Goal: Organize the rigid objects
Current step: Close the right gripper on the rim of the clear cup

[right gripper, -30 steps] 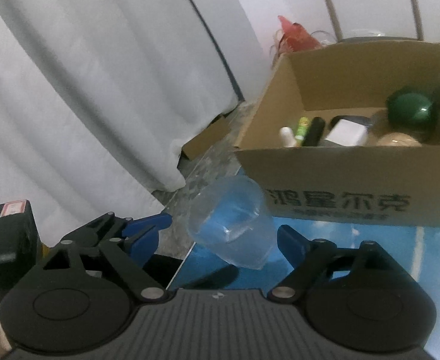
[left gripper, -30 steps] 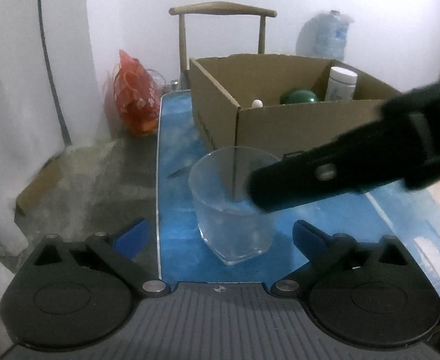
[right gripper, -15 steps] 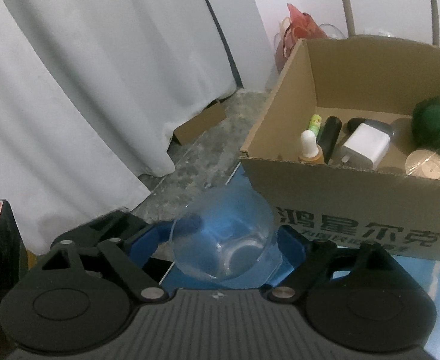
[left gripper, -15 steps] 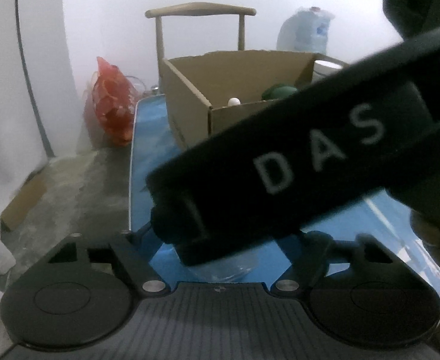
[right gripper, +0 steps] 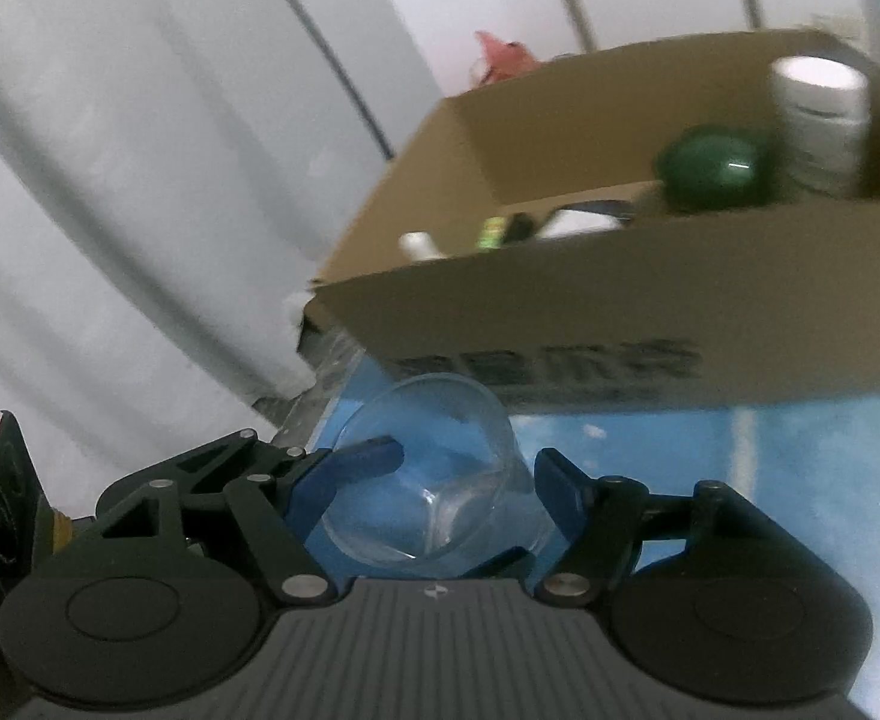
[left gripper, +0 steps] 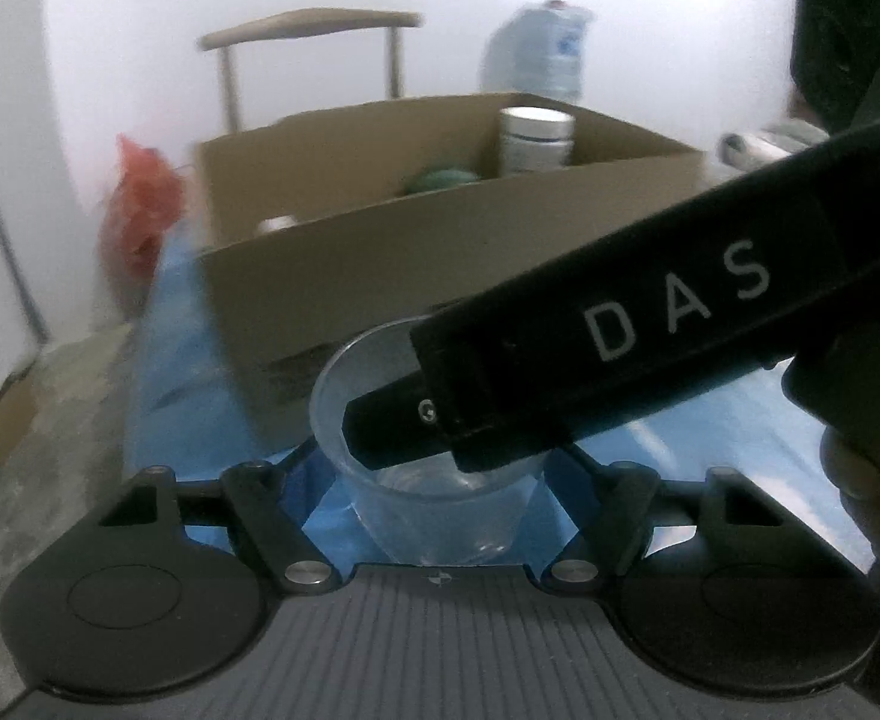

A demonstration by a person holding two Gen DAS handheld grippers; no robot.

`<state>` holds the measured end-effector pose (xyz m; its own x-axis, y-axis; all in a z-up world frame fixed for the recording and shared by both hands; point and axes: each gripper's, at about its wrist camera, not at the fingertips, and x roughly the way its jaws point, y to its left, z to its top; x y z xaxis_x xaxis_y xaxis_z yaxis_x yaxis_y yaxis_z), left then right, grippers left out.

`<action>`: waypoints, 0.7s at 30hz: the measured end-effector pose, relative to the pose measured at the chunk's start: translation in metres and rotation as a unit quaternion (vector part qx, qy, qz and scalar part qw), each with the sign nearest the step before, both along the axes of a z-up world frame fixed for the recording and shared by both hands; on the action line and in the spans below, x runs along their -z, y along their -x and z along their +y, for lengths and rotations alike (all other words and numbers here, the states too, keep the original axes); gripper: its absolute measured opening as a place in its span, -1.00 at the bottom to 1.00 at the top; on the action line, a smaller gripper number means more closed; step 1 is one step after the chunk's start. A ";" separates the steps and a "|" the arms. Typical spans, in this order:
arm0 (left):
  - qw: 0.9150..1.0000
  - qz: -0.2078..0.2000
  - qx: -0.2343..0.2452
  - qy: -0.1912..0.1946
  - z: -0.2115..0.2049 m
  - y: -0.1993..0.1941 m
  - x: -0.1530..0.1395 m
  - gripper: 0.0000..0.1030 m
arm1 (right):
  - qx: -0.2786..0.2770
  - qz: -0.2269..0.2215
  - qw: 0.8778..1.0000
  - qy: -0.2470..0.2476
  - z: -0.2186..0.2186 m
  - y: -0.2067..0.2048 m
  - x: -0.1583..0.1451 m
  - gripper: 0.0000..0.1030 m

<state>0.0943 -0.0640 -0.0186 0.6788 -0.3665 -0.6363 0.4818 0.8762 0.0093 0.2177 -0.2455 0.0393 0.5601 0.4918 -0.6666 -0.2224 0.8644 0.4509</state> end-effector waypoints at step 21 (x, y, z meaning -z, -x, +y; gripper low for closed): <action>0.995 -0.017 0.094 -0.027 -0.071 0.019 0.000 0.45 | 0.097 -0.006 0.995 -0.010 -0.083 0.051 0.005 0.46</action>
